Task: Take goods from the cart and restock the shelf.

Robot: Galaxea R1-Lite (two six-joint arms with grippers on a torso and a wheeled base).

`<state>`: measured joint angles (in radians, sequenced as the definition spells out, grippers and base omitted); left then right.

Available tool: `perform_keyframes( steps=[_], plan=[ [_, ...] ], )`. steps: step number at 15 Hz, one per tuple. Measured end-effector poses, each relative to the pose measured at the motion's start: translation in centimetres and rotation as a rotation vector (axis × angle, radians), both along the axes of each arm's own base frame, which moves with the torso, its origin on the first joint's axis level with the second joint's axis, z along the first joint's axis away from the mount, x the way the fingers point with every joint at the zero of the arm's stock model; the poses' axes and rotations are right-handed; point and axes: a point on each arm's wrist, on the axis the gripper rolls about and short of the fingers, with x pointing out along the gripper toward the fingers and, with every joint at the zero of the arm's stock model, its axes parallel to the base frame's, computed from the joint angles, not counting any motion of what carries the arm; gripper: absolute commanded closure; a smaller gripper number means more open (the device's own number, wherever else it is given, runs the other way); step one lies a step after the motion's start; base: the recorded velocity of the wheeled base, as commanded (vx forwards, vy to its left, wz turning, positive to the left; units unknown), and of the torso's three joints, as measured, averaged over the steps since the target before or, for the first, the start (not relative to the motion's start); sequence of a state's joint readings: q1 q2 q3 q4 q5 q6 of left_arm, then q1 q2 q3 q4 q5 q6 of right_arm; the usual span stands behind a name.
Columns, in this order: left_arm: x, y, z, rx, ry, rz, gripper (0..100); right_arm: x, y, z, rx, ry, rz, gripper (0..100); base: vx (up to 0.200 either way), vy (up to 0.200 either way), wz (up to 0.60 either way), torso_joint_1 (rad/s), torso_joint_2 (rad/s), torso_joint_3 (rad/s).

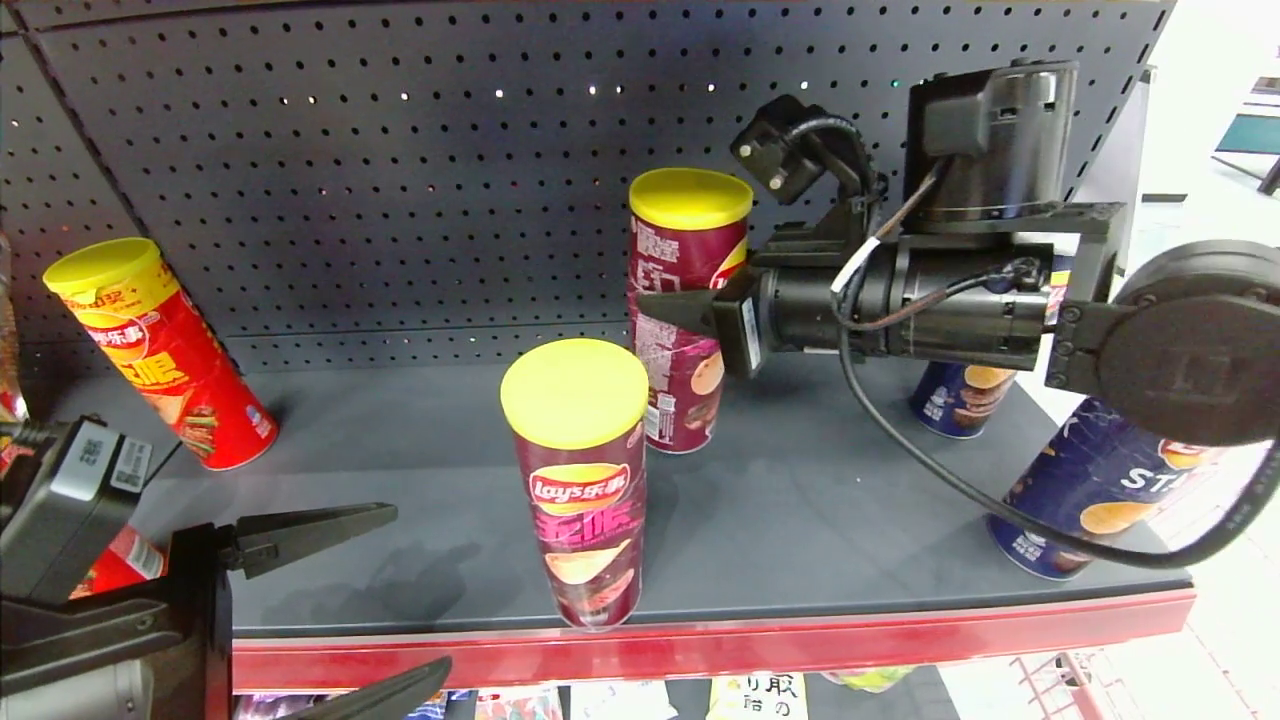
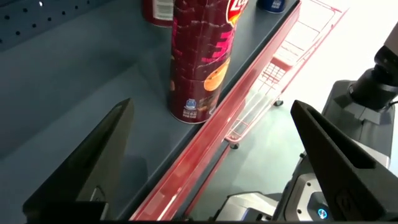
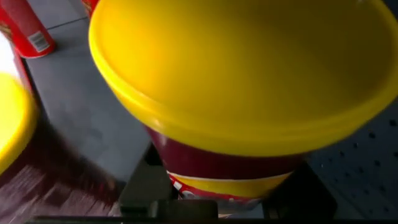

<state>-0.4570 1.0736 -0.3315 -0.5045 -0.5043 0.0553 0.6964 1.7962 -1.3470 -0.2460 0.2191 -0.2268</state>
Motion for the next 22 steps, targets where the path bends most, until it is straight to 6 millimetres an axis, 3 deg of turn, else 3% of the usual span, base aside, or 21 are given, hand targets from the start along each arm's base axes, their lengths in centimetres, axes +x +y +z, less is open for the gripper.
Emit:
perform_keyframes(
  steps=[7,12,19,20,22],
  plan=[
    [0.0,0.0,-0.1,-0.009,0.02,0.02,0,2.1,1.9,-2.0,-0.018,0.025,0.005,100,0.0,0.0,0.0,0.0,0.0,0.0],
    [0.0,0.0,-0.1,-0.011,0.021,0.02,0,2.7,2.4,-3.3,-0.038,0.053,0.003,100,0.0,0.0,0.0,0.0,0.0,0.0],
    [0.0,0.0,-0.2,-0.008,0.028,0.02,0,3.0,2.6,-3.6,-0.036,0.061,0.001,100,0.0,0.0,0.0,0.0,0.0,0.0],
    [0.1,0.0,-0.2,-0.008,0.029,0.021,0,3.0,2.6,-3.7,-0.038,0.065,0.001,0,0.0,0.0,0.0,0.0,0.0,0.0],
    [0.1,0.0,-0.2,-0.008,0.03,0.021,0,2.9,2.5,-3.8,-0.033,0.076,-0.002,0,0.0,0.0,0.0,0.0,0.0,0.0]
  ],
)
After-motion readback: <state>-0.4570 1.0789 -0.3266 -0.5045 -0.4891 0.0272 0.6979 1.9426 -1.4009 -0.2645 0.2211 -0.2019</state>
